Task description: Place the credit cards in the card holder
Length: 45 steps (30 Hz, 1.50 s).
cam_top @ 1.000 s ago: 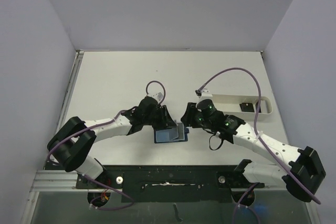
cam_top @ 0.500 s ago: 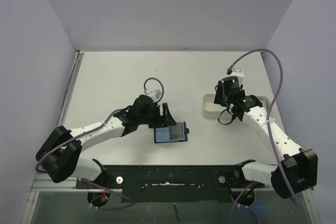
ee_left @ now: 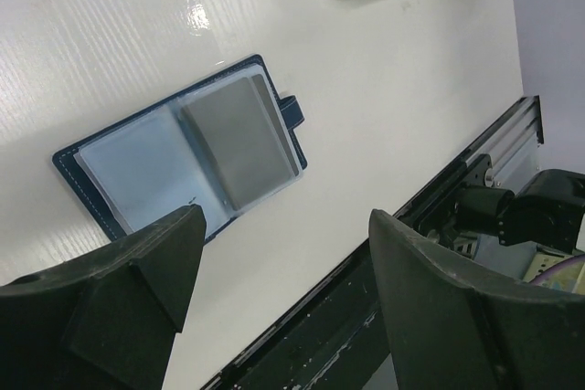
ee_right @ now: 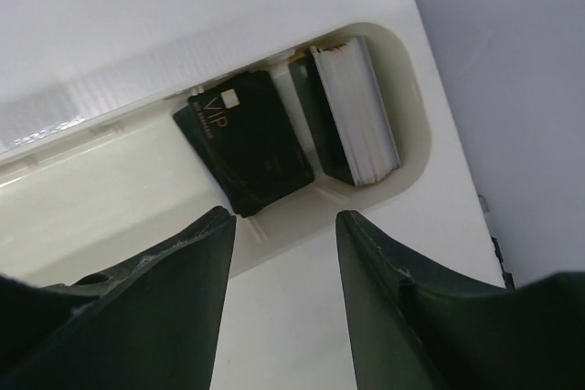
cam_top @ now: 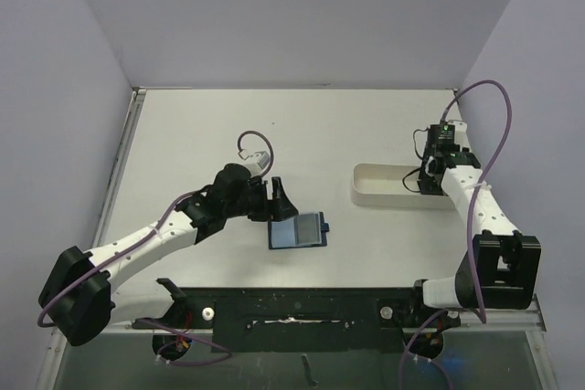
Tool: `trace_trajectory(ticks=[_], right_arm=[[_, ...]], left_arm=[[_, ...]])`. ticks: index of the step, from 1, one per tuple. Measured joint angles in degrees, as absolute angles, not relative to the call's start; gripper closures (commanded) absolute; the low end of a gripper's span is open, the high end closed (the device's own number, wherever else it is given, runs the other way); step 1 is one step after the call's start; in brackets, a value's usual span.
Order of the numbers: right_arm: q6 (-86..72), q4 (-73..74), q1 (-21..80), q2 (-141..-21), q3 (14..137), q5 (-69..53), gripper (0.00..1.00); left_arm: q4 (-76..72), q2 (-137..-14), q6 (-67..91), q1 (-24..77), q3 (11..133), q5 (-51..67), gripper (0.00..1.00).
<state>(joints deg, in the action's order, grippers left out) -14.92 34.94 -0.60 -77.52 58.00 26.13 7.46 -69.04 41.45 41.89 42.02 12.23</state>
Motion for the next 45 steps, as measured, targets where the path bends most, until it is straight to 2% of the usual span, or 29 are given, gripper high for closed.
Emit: trace_trajectory(ticks=[8,24,34,37,45], right_arm=[[-12.4,34.1,-4.9,-84.8,60.1,28.0,0.50],[-8.2,30.9,-6.4,-97.7,63.2,34.2,0.54],[-6.4,29.4,-6.4,-100.1,63.7,38.0,0.66],[-6.2,29.2,-6.5,-100.1,63.7,38.7,0.76],[-5.7,28.8,-6.4,-99.3,63.7,38.7,0.91]], left_arm=[[7.5,-68.6,41.3,41.8,40.9,13.5,0.29],[7.4,-67.4,41.3,41.5,40.0,14.9,0.29],[7.4,-67.3,41.3,41.4,39.8,15.1,0.29],[7.4,-67.0,41.3,41.2,39.7,15.1,0.29],[7.5,-66.2,41.3,41.1,39.7,15.0,0.29]])
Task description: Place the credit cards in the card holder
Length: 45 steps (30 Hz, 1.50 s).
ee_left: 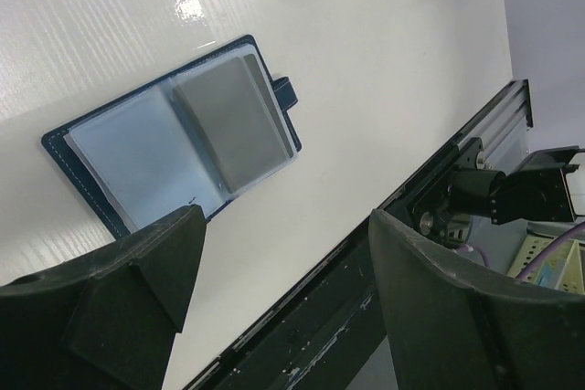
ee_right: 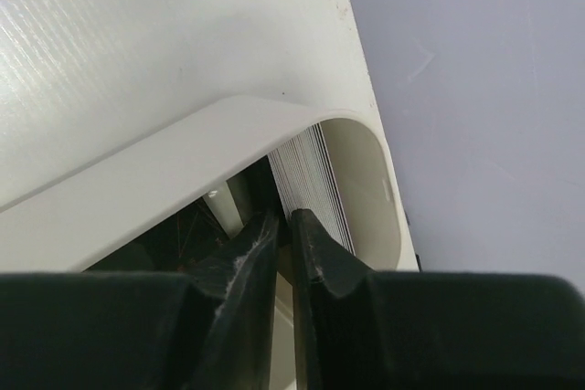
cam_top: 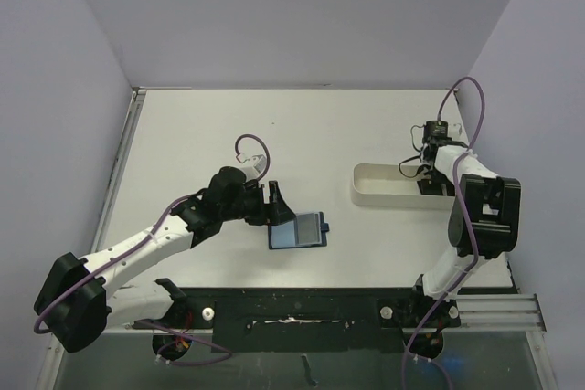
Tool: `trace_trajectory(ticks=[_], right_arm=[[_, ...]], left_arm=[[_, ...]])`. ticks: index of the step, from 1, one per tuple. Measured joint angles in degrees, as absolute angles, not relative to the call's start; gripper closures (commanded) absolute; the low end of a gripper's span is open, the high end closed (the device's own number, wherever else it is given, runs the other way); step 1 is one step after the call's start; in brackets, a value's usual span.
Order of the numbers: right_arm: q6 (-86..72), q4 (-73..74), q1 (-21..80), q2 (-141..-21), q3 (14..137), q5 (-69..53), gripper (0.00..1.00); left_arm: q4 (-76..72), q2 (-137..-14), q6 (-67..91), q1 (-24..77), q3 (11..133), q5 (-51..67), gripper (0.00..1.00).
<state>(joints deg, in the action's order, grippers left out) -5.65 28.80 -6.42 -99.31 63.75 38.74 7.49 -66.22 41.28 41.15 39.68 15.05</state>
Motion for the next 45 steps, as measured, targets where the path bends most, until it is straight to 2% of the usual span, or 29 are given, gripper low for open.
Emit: trace_trajectory(ticks=[8,19,22,30,36,45], right_arm=[[-5.2,29.1,-6.4,-97.0,63.7,36.2,1.00],[-7.0,36.6,-3.3,-90.1,67.8,33.2,1.00],[-8.4,38.9,-1.5,-87.4,69.1,32.2,1.00],[-13.0,42.4,10.9,-77.3,70.1,28.5,1.00],[-16.2,42.3,19.5,-70.7,69.2,23.2,1.00],[-24.7,30.8,30.3,-62.2,57.6,7.5,1.00]], left_arm=[[7.5,-66.2,41.3,41.1,39.7,15.0,0.29],[7.6,-66.2,41.3,41.1,38.6,15.0,0.31],[7.5,-66.2,41.4,41.1,38.2,14.4,0.35],[5.5,-69.4,43.6,38.2,34.4,16.0,0.41],[0.9,-70.5,48.2,34.6,31.6,22.3,0.41],[-19.9,-69.6,61.7,32.3,26.6,32.2,0.40]])
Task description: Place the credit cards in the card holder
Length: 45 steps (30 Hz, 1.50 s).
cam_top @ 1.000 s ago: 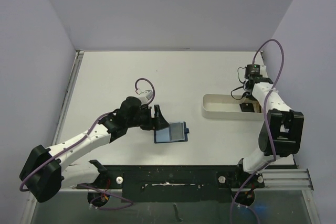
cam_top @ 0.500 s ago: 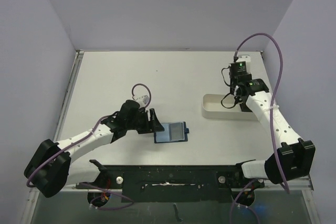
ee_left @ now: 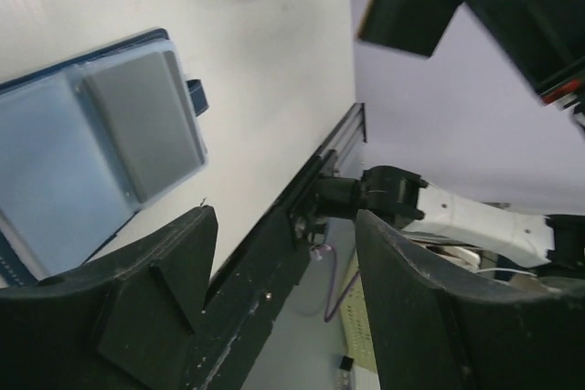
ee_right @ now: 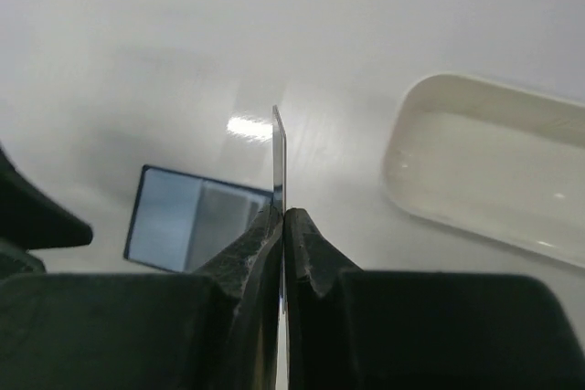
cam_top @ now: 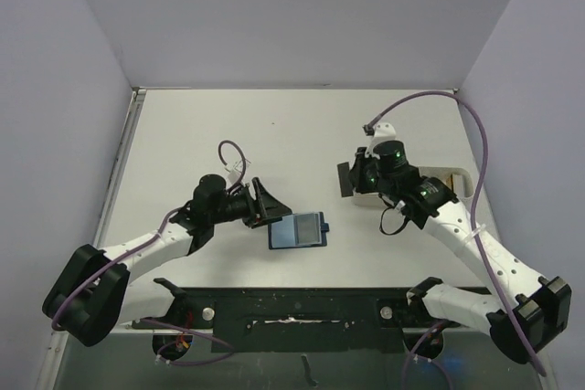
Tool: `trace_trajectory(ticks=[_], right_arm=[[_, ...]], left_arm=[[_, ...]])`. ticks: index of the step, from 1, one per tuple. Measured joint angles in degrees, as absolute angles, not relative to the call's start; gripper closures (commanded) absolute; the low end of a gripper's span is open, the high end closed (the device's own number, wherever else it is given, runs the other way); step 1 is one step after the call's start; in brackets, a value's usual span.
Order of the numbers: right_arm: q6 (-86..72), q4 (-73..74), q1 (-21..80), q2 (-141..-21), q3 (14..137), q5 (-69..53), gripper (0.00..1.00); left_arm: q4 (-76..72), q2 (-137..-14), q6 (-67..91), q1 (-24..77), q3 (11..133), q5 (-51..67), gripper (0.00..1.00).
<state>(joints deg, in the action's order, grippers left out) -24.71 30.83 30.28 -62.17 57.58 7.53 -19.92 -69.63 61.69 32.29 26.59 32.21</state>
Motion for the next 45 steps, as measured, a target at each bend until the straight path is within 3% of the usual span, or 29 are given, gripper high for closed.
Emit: trace_trajectory(ticks=[8,20,22,27,31,35,38,43,45], right_arm=[[-34.3,15.7,34.6,-58.5,44.6,-6.0,1.00],[-46.5,-4.7,35.9,-55.1,35.1,-17.3,1.00],[-48.2,-7.5,36.1,-55.2,33.8,-18.7,1.00],[-51.3,-12.2,36.5,-57.1,33.0,-21.2,0.99],[-52.1,-14.0,36.4,-57.3,32.9,-21.7,0.91],[-52.4,-14.0,36.4,-57.4,32.6,-21.6,0.77],[-52.8,-14.5,36.5,-58.3,32.4,-22.4,0.75],[-53.8,-17.0,36.5,-59.5,31.2,-24.1,0.96],[-54.8,-18.3,36.3,-59.5,30.5,-24.8,0.98]], left_arm=[[-31.7,-69.0,68.8,31.2,24.4,35.0,0.39],[-39.3,-69.6,72.2,31.0,24.4,35.4,0.39],[-42.0,-70.5,73.6,31.0,24.2,35.9,0.45],[-47.0,-71.8,76.4,31.0,24.1,37.2,0.81],[-48.7,-71.9,77.7,30.6,23.0,37.4,0.96],[-51.1,-71.9,78.9,30.6,22.7,38.1,1.00],[-53.2,-72.1,79.4,30.6,22.2,38.2,1.00],[-55.2,-73.3,80.4,30.6,21.0,38.5,1.00],[-55.6,-73.5,80.3,30.5,20.4,38.7,0.98]])
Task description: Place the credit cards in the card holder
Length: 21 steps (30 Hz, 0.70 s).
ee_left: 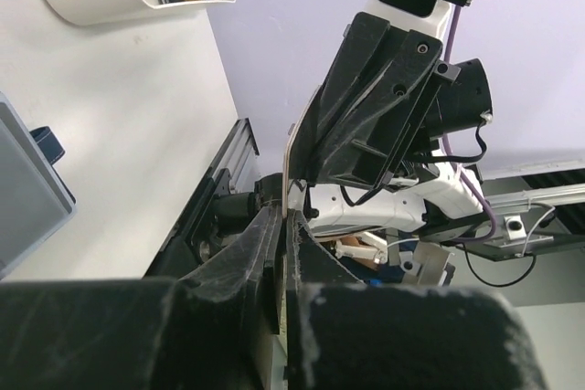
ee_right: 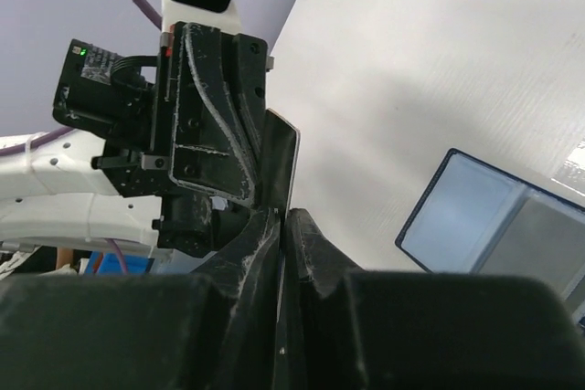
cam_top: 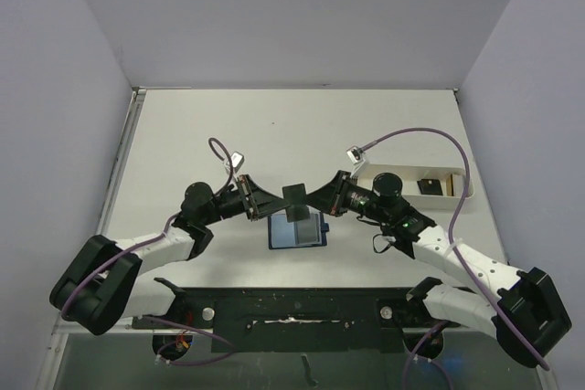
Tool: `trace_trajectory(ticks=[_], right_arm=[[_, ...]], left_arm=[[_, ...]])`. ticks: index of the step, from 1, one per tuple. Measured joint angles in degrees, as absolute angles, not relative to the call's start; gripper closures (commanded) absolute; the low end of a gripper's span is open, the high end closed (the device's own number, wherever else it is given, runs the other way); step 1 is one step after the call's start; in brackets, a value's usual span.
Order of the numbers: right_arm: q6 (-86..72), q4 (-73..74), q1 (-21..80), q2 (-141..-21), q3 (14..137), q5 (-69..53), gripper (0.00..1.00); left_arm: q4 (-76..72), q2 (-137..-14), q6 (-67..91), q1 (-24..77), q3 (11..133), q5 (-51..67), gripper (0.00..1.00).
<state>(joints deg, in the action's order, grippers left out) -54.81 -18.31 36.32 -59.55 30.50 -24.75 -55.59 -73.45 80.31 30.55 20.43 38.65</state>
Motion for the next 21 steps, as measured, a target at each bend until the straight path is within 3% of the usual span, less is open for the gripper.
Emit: trace_trajectory(ticks=[8,15,19,21], right_arm=[[-57.7,-22.6,33.1,-57.3,27.0,-31.7,1.00],[-59.6,-27.4,31.6,-56.4,24.6,-36.6,0.94],[-60.5,-28.7,30.8,-56.2,24.1,-37.9,1.00],[-60.5,-28.7,29.8,-55.5,23.6,-38.2,1.00]], left_arm=[[-58.9,-73.6,81.3,30.9,19.5,41.1,1.00],[-63.3,-74.7,82.6,31.2,19.5,43.3,1.00],[-64.6,-74.9,83.0,31.2,19.5,43.8,0.80],[-64.9,-74.9,83.4,30.5,19.5,44.0,0.78]])
